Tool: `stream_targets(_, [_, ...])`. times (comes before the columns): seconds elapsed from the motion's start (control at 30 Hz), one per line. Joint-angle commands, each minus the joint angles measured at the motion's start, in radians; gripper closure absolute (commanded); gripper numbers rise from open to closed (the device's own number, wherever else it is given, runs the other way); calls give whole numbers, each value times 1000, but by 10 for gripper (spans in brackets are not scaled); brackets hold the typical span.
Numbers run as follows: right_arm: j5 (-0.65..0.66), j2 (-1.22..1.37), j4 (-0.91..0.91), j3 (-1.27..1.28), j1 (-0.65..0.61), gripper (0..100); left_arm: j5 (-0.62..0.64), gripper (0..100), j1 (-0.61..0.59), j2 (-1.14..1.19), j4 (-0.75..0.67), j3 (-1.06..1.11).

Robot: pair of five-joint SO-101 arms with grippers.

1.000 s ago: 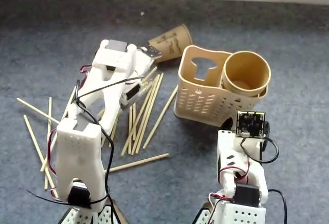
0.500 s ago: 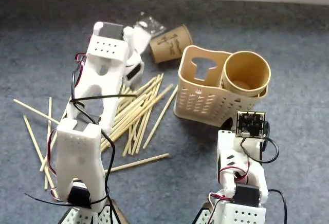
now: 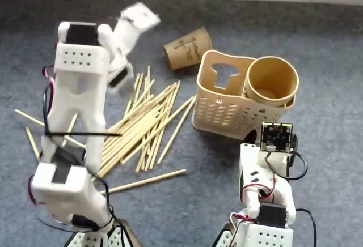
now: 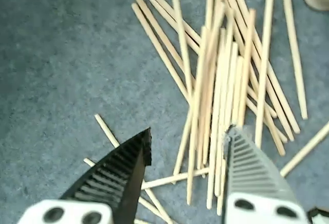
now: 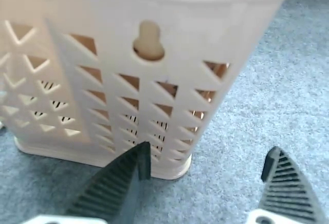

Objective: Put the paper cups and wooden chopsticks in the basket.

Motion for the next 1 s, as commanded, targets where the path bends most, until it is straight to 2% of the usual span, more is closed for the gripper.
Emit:
stream_targets(0.0, [-3, -4, -33, 74, -4, 663, -78, 725, -19, -234, -146, 418])
stream_targets(0.1, [-3, -4, -33, 74, -4, 663, -78, 708, -28, -294, -463, 719])
stream_targets(0.17, [-3, -4, -33, 74, -4, 663, -83, 707, -18, -300, -560, 820])
stream_targets(0.4, [-3, -4, -33, 74, -4, 663, -115, 709, 116, -300, -632, 909])
stream_targets(0.67, [-3, -4, -33, 74, -2, 663, -115, 709, 113, -285, -681, 928])
stream_targets(0.83, [-3, -4, -33, 74, -2, 663, -115, 710, 113, -139, -767, 915])
stream_targets(0.97, [-3, -4, -33, 74, -2, 663, -114, 743, 102, -10, -779, 829])
